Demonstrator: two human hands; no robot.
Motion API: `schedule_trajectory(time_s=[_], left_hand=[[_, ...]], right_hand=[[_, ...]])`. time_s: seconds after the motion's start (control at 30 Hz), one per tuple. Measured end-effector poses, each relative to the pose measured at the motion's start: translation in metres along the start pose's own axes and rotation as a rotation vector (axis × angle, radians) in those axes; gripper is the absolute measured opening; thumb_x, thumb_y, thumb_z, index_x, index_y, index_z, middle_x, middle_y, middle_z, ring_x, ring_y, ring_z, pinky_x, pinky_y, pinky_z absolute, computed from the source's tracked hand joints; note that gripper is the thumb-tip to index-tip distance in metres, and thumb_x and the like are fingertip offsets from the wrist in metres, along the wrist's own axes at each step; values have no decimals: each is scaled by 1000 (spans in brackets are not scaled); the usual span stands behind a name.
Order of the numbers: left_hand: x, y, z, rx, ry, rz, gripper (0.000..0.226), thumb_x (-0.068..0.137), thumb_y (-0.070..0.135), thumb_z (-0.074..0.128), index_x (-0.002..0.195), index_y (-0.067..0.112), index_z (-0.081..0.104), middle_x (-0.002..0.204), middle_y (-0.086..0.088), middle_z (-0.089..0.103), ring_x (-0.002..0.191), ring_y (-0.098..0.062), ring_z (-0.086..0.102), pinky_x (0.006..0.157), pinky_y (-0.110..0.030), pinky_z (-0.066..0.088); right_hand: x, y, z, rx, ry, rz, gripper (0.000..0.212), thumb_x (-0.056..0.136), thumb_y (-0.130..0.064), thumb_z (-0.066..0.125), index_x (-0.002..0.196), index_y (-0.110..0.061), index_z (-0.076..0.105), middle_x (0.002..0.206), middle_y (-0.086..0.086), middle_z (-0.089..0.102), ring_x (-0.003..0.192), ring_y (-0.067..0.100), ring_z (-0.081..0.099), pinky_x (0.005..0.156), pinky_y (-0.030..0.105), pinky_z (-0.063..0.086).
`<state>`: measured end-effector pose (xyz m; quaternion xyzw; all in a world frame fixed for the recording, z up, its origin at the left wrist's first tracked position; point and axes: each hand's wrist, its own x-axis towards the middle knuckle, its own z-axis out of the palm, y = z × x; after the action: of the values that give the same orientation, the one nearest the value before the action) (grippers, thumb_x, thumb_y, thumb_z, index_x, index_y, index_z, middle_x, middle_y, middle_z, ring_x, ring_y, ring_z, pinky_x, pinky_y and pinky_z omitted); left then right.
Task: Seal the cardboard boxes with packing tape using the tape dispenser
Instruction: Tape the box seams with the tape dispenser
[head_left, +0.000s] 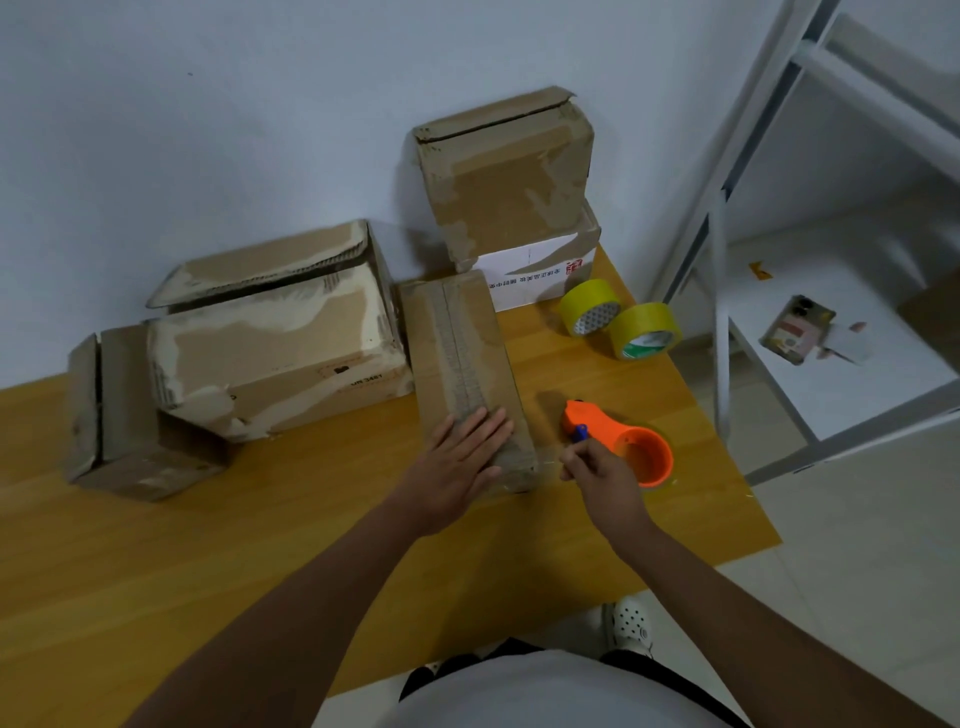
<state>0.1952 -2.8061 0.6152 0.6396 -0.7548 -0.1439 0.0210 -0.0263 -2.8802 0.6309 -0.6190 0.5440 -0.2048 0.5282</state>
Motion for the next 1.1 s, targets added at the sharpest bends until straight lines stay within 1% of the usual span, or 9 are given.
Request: schedule_trajectory(time_s=[0.1, 0.3, 0.37, 0.5, 0.63, 0.7, 0.83, 0.93, 1.1], left_hand=[[-1, 0, 3, 37, 14, 2, 59, 104, 52, 9, 158, 28, 2, 165, 13, -4, 150, -7, -13, 122, -37, -8], [0, 1, 3, 66, 28, 10, 65, 102, 58, 15, 158, 25, 5, 165, 9, 1, 151, -10, -10, 123, -39, -6], [-1, 2, 3, 98, 30, 14, 67, 102, 58, 20, 158, 23, 10, 165, 7, 6, 152, -13, -4, 123, -40, -2], [3, 10, 2, 190, 121, 10, 68, 98, 56, 31, 154, 17, 30, 160, 0, 28, 149, -21, 21, 122, -45, 16], [0, 5, 4, 165, 63, 25, 85, 92, 60, 48, 158, 21, 11, 165, 3, 11, 152, -19, 6, 124, -44, 9], [3, 7, 2, 110, 54, -6, 92, 87, 73, 43, 158, 24, 12, 164, 4, 15, 152, -19, 10, 123, -44, 11], [16, 23, -2, 141, 148, -110, 90, 85, 83, 33, 153, 23, 33, 145, 3, 45, 131, -20, 43, 107, -44, 35], [17, 19, 7, 187, 212, -113, 86, 89, 79, 31, 153, 22, 34, 142, 2, 48, 129, -21, 46, 105, -45, 36], [17, 15, 16, 205, 275, -88, 84, 90, 78, 34, 152, 21, 35, 141, 2, 48, 131, -22, 44, 104, -46, 37]], right_hand=[[1, 5, 0, 1, 12, -26, 19, 98, -18, 55, 84, -7, 61, 79, 8, 66, 79, 25, 61, 73, 38, 46], [2, 8, -1, 9, 20, -57, 19, 96, -18, 58, 78, -14, 61, 70, 0, 65, 63, 2, 56, 59, 14, 39], [2, 7, 0, 12, 30, -61, 19, 96, -16, 59, 77, -14, 61, 69, -1, 65, 62, 0, 56, 58, 12, 38], [0, 7, -2, 32, 37, -70, 18, 96, -16, 60, 78, -13, 63, 70, 0, 66, 67, 6, 60, 64, 19, 43], [-1, 6, -3, 21, 40, -83, 15, 95, -16, 61, 81, -10, 64, 71, -1, 67, 71, 10, 63, 69, 27, 47], [-1, 5, -4, 19, 44, -92, 13, 94, -17, 62, 82, -12, 65, 72, -1, 68, 72, 9, 65, 69, 28, 48], [-2, 8, -4, -20, 74, -129, 14, 95, -23, 62, 82, -17, 64, 72, -1, 68, 66, 7, 63, 62, 28, 46], [1, 10, -2, -130, 72, -186, 17, 99, -25, 54, 85, -18, 60, 72, -1, 66, 57, 8, 55, 54, 30, 40], [10, 13, 10, -171, 122, -249, 19, 101, -20, 49, 84, -13, 54, 69, -3, 57, 60, 12, 51, 60, 41, 40]])
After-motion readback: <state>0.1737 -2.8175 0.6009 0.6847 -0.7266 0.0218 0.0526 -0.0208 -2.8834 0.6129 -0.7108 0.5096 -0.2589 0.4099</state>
